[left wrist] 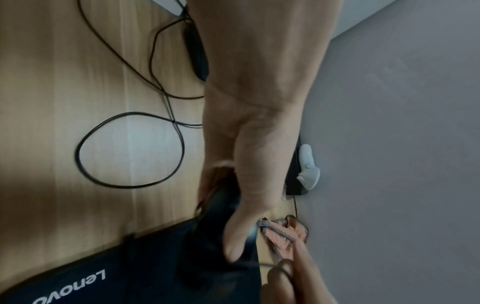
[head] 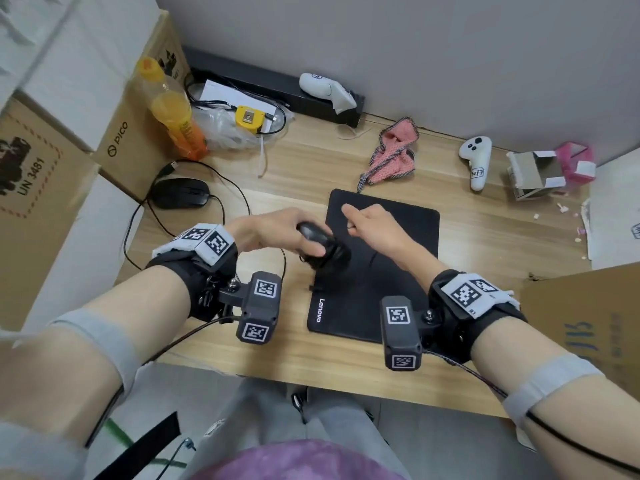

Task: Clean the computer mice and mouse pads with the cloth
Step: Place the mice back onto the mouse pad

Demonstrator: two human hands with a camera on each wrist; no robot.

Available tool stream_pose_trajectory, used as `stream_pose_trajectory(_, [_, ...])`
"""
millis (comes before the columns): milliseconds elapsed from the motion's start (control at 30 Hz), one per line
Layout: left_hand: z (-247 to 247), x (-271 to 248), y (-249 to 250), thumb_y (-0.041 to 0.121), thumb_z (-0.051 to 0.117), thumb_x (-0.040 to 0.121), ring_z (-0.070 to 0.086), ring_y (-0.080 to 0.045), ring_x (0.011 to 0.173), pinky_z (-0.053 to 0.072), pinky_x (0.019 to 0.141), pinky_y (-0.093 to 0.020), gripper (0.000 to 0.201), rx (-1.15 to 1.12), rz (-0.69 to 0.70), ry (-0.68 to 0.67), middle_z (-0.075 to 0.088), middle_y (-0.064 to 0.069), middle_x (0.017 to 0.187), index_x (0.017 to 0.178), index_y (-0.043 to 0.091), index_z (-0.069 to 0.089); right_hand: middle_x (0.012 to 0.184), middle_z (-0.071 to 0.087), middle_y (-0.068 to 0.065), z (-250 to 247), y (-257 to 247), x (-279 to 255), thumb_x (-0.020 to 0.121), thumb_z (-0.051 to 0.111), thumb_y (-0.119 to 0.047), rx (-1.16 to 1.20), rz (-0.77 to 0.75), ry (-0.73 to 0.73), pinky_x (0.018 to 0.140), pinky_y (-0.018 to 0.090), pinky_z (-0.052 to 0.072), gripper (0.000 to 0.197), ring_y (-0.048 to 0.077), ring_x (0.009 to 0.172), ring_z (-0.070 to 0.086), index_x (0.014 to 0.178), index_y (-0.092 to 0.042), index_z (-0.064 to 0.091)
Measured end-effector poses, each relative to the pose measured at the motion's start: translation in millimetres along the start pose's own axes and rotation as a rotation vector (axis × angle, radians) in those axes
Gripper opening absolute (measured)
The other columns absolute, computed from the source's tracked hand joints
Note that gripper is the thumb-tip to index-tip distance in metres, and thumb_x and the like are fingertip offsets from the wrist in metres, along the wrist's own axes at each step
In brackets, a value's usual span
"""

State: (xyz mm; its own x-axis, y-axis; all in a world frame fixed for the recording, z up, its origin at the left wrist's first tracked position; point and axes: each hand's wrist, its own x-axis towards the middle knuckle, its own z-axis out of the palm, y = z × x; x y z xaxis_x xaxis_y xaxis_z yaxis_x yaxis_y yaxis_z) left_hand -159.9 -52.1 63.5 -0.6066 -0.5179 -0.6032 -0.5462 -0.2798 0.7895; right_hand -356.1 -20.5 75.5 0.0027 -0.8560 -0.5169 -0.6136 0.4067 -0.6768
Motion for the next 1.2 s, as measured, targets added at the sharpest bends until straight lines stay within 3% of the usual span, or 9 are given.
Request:
stream_pose_trajectory(100, [0,-6,5,0.008,0.068,0.089,0.066,-0.023,0.1,0.054,0.088,-0.029,0.035,-0.032,-0.02,-0.294,0.064,-0.015,0.12,0.122,0.019,0.062,0.037,0.032,-0.012,4,13,4,0.099,0.045,-0.039,0.123,0.05,-0.041,0.051,0.026,0.024,0.054,0.005,0.036,0.026,0.051,-0.019,0.034])
stream_pose_trajectory(200, [3,-7,9,0.009,0.065,0.088,0.064,-0.023,0.106,0.054,0.087,-0.032,0.041,-0.417,0.09,-0.323,0.063,-0.012,0.12,0.128,0.012,0.056,0.047,0.041,-0.004,11,26,5,0.097,0.046,-0.042,0.418,0.124,-0.025,0.048,0.025,0.027,0.05,0.013,0.044,0.034,0.052,-0.019,0.045])
stream_pose_trajectory(300, [7,6,16,0.019,0.068,0.08,0.065,-0.024,0.104,0.057,0.084,-0.035,0.054,-0.726,0.167,-0.083,0.065,-0.013,0.116,0.13,0.003,0.054,0.046,0.034,-0.008,14,29,-2,0.098,0.032,-0.017,0.504,0.127,-0.021,0.044,0.021,0.018,0.039,0.011,0.044,0.023,0.061,-0.018,0.043])
stream_pose_trajectory(500, [9,46,3,0.012,0.077,0.081,0.065,-0.021,0.099,0.058,0.08,-0.032,0.044,-0.385,-0.011,0.636,0.065,-0.005,0.11,0.122,0.013,0.062,0.048,0.029,-0.003,9,22,-10,0.101,0.031,-0.044,0.221,0.15,-0.15,0.044,0.023,0.02,0.049,0.013,0.043,0.022,0.061,-0.016,0.039])
stream_pose_trajectory(600, [15,39,-5,0.007,0.075,0.08,0.065,-0.019,0.091,0.057,0.082,-0.031,0.033,-0.107,-0.019,0.42,0.067,-0.002,0.099,0.11,0.017,0.067,0.043,0.026,-0.006,-7,19,-9,0.099,0.031,-0.044,0.107,0.097,-0.103,0.047,0.027,0.021,0.048,0.014,0.041,0.018,0.063,-0.012,0.034])
stream_pose_trajectory(833, [34,23,25,0.006,0.065,0.09,0.065,-0.022,0.108,0.055,0.091,-0.037,0.035,-0.255,0.069,-0.342,0.063,-0.007,0.122,0.122,0.016,0.06,0.043,0.037,-0.006,-36,30,-3,0.101,0.039,-0.043,0.264,0.024,-0.213,0.047,0.02,0.03,0.056,0.01,0.042,0.031,0.053,-0.016,0.043])
stream_pose_trajectory(1000, [33,37,40,0.027,0.086,0.069,0.066,-0.024,0.098,0.057,0.079,-0.032,0.069,-0.634,0.212,-0.292,0.061,-0.007,0.117,0.125,0.011,0.049,0.074,0.069,0.004,-38,49,-2,0.103,0.039,-0.028,1.177,0.105,-0.175,0.064,0.027,0.054,0.035,0.016,0.067,0.066,0.084,-0.011,0.062])
stream_pose_trajectory(1100, [43,54,43,0.022,0.078,0.08,0.063,-0.025,0.108,0.056,0.087,-0.038,0.067,-0.707,0.211,-0.123,0.057,-0.008,0.129,0.138,0.014,0.046,0.107,0.07,0.014,-31,59,2,0.103,0.037,-0.014,1.272,0.055,-0.085,0.081,0.031,0.056,0.03,0.023,0.093,0.066,0.115,-0.004,0.062])
stream_pose_trajectory(1200, [59,70,45,0.012,0.059,0.094,0.064,-0.022,0.107,0.055,0.09,-0.041,0.045,-0.784,0.183,0.059,0.06,-0.006,0.127,0.138,0.017,0.051,0.095,0.066,0.008,-31,73,5,0.099,0.036,-0.002,1.272,0.079,0.023,0.066,0.024,0.049,0.028,0.016,0.078,0.056,0.108,-0.007,0.062])
